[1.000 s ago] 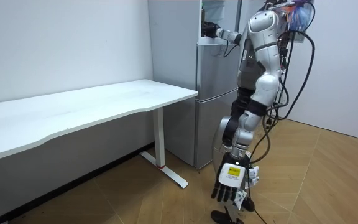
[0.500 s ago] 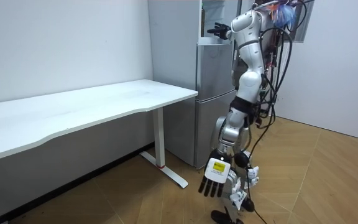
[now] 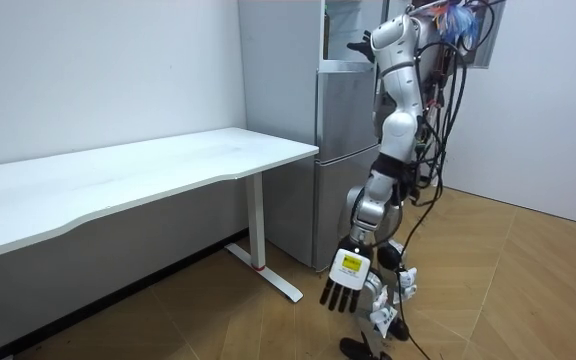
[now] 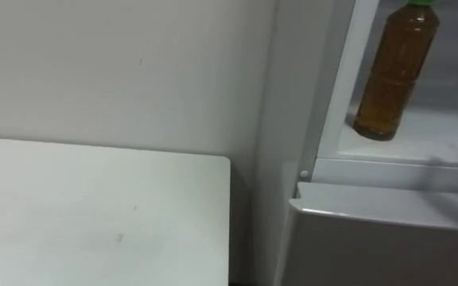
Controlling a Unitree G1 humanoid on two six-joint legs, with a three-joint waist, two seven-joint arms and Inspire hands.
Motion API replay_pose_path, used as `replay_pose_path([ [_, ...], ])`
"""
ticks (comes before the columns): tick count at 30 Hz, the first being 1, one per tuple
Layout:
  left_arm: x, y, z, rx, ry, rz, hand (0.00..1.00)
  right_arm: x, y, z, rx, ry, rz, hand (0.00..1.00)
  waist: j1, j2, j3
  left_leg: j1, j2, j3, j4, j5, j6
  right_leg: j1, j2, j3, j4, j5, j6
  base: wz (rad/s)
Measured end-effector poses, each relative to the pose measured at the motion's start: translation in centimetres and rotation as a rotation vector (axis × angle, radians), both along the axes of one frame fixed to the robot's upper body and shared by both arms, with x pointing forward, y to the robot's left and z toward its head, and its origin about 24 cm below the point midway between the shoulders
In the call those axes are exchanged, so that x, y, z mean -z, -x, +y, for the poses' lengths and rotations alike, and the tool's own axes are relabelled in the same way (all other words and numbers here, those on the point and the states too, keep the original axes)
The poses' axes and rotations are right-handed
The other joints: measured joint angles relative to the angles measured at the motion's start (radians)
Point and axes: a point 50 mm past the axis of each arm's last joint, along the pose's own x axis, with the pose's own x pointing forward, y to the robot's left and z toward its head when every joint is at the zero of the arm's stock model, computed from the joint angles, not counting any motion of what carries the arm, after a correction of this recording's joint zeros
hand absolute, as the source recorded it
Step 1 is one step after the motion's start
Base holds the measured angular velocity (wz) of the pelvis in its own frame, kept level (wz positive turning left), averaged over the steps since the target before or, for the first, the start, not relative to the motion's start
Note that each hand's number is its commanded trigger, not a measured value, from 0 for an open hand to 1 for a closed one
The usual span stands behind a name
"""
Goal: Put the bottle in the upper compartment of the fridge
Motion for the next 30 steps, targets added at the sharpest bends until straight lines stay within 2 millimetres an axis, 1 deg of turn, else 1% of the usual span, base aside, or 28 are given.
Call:
replay_pose_path([
  [1, 0.0, -0.1, 0.0, 0.019, 0.0, 0.0, 0.0, 0.0, 0.4, 0.3, -0.025, -0.002, -0.006, 0.0, 0.001, 0.008, 0.0016, -0.001, 0.0, 0.0, 0.001, 0.0, 0.0, -0.007, 0.0, 0.002, 0.002, 0.0, 0.0, -0.05],
  [2, 0.0, -0.1, 0.0, 0.041, -0.001, 0.005, 0.0, 0.1, 0.6, 0.7, -0.048, -0.005, -0.014, 0.0, 0.002, 0.011, -0.0003, -0.001, 0.0, 0.001, 0.0, 0.0, 0.001, -0.011, -0.001, 0.006, 0.008, 0.0, 0.0, -0.07],
  [3, 0.0, -0.2, 0.0, 0.045, -0.002, 0.005, 0.0, 0.1, 0.7, 0.9, -0.056, -0.008, -0.018, 0.0, 0.002, 0.008, 0.0006, -0.001, 0.0, 0.001, 0.0, 0.0, 0.001, -0.011, -0.001, 0.007, 0.012, 0.0, 0.0, -0.09],
  [4, 0.0, -0.2, 0.0, 0.055, -0.004, 0.006, 0.0, 0.4, 0.9, 1.0, -0.064, -0.011, -0.023, 0.0, 0.001, 0.014, 0.0002, -0.001, -0.001, 0.002, 0.0, 0.0, 0.001, -0.011, -0.001, 0.01, 0.012, 0.0, 0.0, -0.08],
  [5, 0.1, -0.2, -0.1, 0.061, -0.004, 0.007, 0.0, 0.8, 1.2, 1.2, -0.068, -0.019, -0.019, 0.0, 0.001, 0.015, 0.0016, 0.0, -0.001, 0.005, 0.0, 0.0, 0.001, -0.011, 0.0, 0.017, 0.013, 0.0, 0.0, -0.07],
  [6, 0.1, -0.3, -0.1, 0.064, -0.005, 0.007, 0.0, 1.1, 1.3, 1.3, -0.067, -0.023, -0.018, 0.0, 0.0, 0.019, 0.0009, 0.001, -0.001, 0.005, 0.0, 0.0, 0.001, -0.011, 0.0, 0.018, 0.014, 0.0, 0.0, -0.07],
  [7, 0.1, -0.3, -0.3, 0.078, -0.005, 0.011, 0.0, 1.8, 1.6, 1.6, -0.066, -0.035, -0.012, 0.0, -0.001, 0.024, -0.0003, 0.002, -0.001, 0.005, 0.0, 0.0, 0.001, -0.011, 0.0, 0.019, 0.014, 0.0, 0.0, -0.05],
  [8, 0.2, -0.4, -0.4, 0.084, -0.003, 0.012, 0.0, 2.1, 1.8, 1.6, -0.061, -0.032, -0.001, 0.0, -0.002, 0.025, -0.0012, 0.002, -0.001, 0.005, -0.001, 0.0, 0.001, -0.011, 0.0, 0.02, 0.014, 0.0, 0.0, -0.06],
  [9, 0.2, -0.4, -0.6, 0.093, 0.0, 0.011, 0.0, 3.0, 2.2, 1.7, -0.048, -0.024, 0.026, 0.0, 0.001, 0.032, 0.0002, 0.004, 0.0, 0.007, 0.0, 0.0, 0.001, -0.013, 0.001, 0.022, 0.014, 0.0, 0.0, -0.09],
  [10, 0.3, -0.4, -0.8, 0.092, 0.004, 0.007, 0.0, 3.9, 2.7, 1.7, -0.023, -0.025, 0.047, 0.0, 0.002, 0.03, 0.0035, 0.008, 0.003, 0.018, -0.002, -0.001, 0.002, -0.017, 0.001, 0.024, 0.014, 0.0, 0.0, -0.13],
  [12, 0.5, -0.5, -1.2, 0.103, 0.015, 0.006, 0.0, 4.4, 3.3, 2.0, 0.024, 0.008, 0.038, 0.0, -0.003, 0.051, 0.0035, 0.008, 0.005, 0.027, -0.002, -0.003, 0.001, -0.019, 0.001, 0.029, 0.014, 0.0, 0.0, -0.1],
  [14, 0.8, -0.8, -1.7, 0.126, 0.034, 0.013, 0.0, 5.2, 4.2, 2.2, 0.095, 0.05, 0.042, 0.0, -0.011, 0.056, 0.005, 0.009, 0.005, 0.026, -0.003, -0.003, 0.001, -0.019, 0.0, 0.03, 0.014, 0.0, 0.0, 0.0],
  [16, 0.9, -1.2, -1.9, 0.14, 0.038, 0.002, 0.0, 6.0, 4.9, 2.2, 0.148, 0.067, 0.052, 0.0, -0.013, 0.054, -0.0001, 0.011, 0.005, 0.026, -0.003, -0.003, 0.001, -0.017, 0.0, 0.03, 0.014, -0.001, 0.0, 0.0],
  [17, 0.9, -1.3, -1.9, 0.148, 0.04, -0.001, 0.0, 6.2, 5.1, 2.2, 0.162, 0.07, 0.056, 0.0, -0.014, 0.062, 0.0027, 0.011, 0.004, 0.026, -0.003, -0.003, 0.001, -0.017, 0.0, 0.03, 0.013, -0.001, 0.0, 0.0],
  [18, 1.0, -1.6, -2.1, 0.164, 0.044, -0.007, 0.0, 7.0, 5.2, 2.2, 0.193, 0.065, 0.079, 0.0, -0.02, 0.06, 0.0009, 0.011, 0.004, 0.028, -0.003, -0.003, 0.001, -0.017, 0.0, 0.03, 0.013, -0.001, 0.0, 0.0],
  [19, 1.1, -2.2, -2.3, 0.18, 0.048, -0.015, 0.0, 8.4, 5.6, 1.8, 0.239, 0.043, 0.139, 0.0, -0.02, 0.058, -0.0001, 0.011, 0.004, 0.028, -0.004, -0.003, 0.001, -0.017, 0.001, 0.034, 0.013, -0.002, 0.0, 0.0],
  [20, 1.2, -2.4, -2.4, 0.184, 0.05, -0.02, 0.0, 9.3, 5.9, 1.7, 0.261, 0.022, 0.175, 0.0, -0.015, 0.056, -0.0009, 0.011, 0.003, 0.029, -0.004, -0.003, 0.001, -0.017, 0.001, 0.04, 0.012, -0.002, 0.001, -0.05],
  [21, 1.2, -2.6, -2.4, 0.194, 0.051, -0.028, 0.0, 11.2, 6.6, 1.5, 0.303, -0.025, 0.247, 0.0, -0.008, 0.055, -0.0016, 0.013, 0.003, 0.032, -0.004, -0.003, 0.001, -0.019, 0.001, 0.046, 0.012, -0.003, 0.001, -0.11],
  [23, 1.2, -2.5, -2.4, 0.196, 0.051, -0.03, 0.0, 14.5, 7.7, 1.6, 0.37, -0.109, 0.367, 0.0, -0.007, 0.06, -0.0046, 0.013, 0.004, 0.042, -0.002, -0.003, 0.001, -0.023, 0.004, 0.051, 0.013, -0.003, 0.001, -0.14],
  [24, 1.2, -2.4, -2.5, 0.195, 0.051, -0.025, 0.0, 15.2, 8.0, 1.6, 0.387, -0.125, 0.395, 0.0, -0.008, 0.063, -0.0057, 0.014, 0.003, 0.043, -0.002, -0.003, 0.001, -0.024, 0.004, 0.052, 0.013, -0.003, 0.001, -0.09],
  [26, 1.3, -2.0, -2.5, 0.192, 0.053, -0.012, 0.0, 17.5, 9.5, 1.4, 0.46, -0.182, 0.484, 0.0, -0.013, 0.078, -0.0091, 0.016, 0.0, 0.044, -0.007, -0.003, 0.002, -0.025, 0.002, 0.051, 0.016, -0.004, 0.004, -0.02],
  [27, 1.3, -1.9, -2.5, 0.192, 0.051, -0.012, 0.0, 18.0, 9.9, 1.3, 0.478, -0.194, 0.507, 0.0, -0.013, 0.08, -0.0092, 0.015, -0.001, 0.043, -0.008, -0.003, 0.002, -0.027, 0.002, 0.051, 0.018, -0.006, 0.005, 0.0],
  [29, 1.3, -1.7, -2.5, 0.194, 0.045, -0.007, 0.0, 20.1, 11.1, 1.3, 0.537, -0.243, 0.592, 0.0, -0.015, 0.08, -0.0092, 0.015, -0.006, 0.044, -0.009, -0.003, 0.002, -0.034, -0.001, 0.052, 0.033, -0.016, 0.005, 0.0],
  [30, 1.3, -1.7, -2.5, 0.194, 0.046, -0.007, 0.0, 20.5, 11.4, 1.3, 0.547, -0.261, 0.607, 0.0, -0.015, 0.08, -0.0094, 0.016, -0.007, 0.044, -0.009, -0.003, 0.002, -0.033, -0.001, 0.052, 0.034, -0.018, 0.005, 0.0],
])
